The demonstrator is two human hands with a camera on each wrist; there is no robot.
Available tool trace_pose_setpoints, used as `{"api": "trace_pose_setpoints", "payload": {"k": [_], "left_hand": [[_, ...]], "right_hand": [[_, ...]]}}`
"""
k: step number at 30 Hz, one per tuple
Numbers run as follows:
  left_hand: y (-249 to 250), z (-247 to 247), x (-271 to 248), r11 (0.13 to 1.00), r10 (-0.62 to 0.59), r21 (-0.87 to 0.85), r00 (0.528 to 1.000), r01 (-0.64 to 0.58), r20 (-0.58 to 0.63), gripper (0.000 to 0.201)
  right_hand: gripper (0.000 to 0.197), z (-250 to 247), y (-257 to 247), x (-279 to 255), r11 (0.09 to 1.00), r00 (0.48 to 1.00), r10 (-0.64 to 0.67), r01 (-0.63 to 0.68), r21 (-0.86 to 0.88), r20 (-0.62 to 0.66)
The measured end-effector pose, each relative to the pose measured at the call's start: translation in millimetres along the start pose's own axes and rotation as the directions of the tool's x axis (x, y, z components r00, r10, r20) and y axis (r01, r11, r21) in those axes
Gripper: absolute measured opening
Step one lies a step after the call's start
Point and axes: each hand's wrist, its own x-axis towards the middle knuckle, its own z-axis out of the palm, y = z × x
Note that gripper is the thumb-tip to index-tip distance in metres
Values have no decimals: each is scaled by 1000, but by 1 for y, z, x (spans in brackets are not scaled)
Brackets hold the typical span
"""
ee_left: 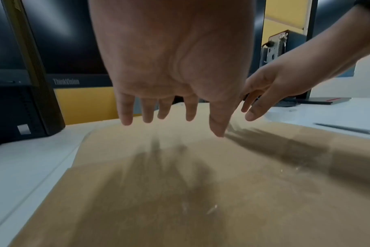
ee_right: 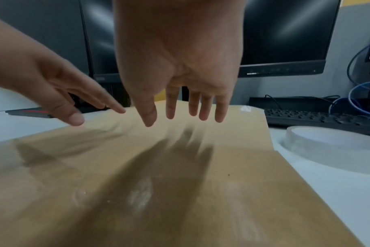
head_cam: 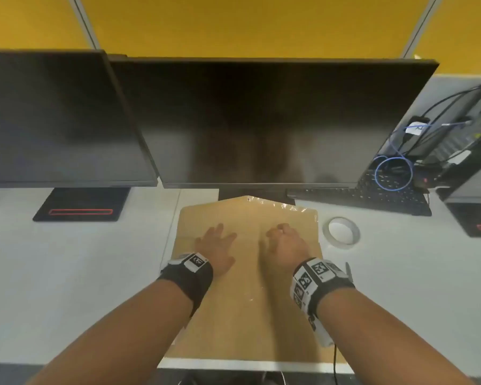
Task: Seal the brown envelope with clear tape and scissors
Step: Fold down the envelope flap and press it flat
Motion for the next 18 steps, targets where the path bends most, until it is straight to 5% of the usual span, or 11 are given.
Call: {"api": "trace_pose_setpoints", "payload": {"k": [4,13,18], "left_hand": [[-8,15,7,998,-45,45,989,39,141,72],[-9,31,21,998,-51,-18,982,55,183,79],[-12,35,21,1000,-31,-1,993,31,117,77]], "right_hand": [[41,14,3,7,999,999,28,-27,-40,29],[35,14,4,34,987,998,7,-18,-158,-67],[67,-8,-6,63,987,996,-4,-10,-163,-88]]}}
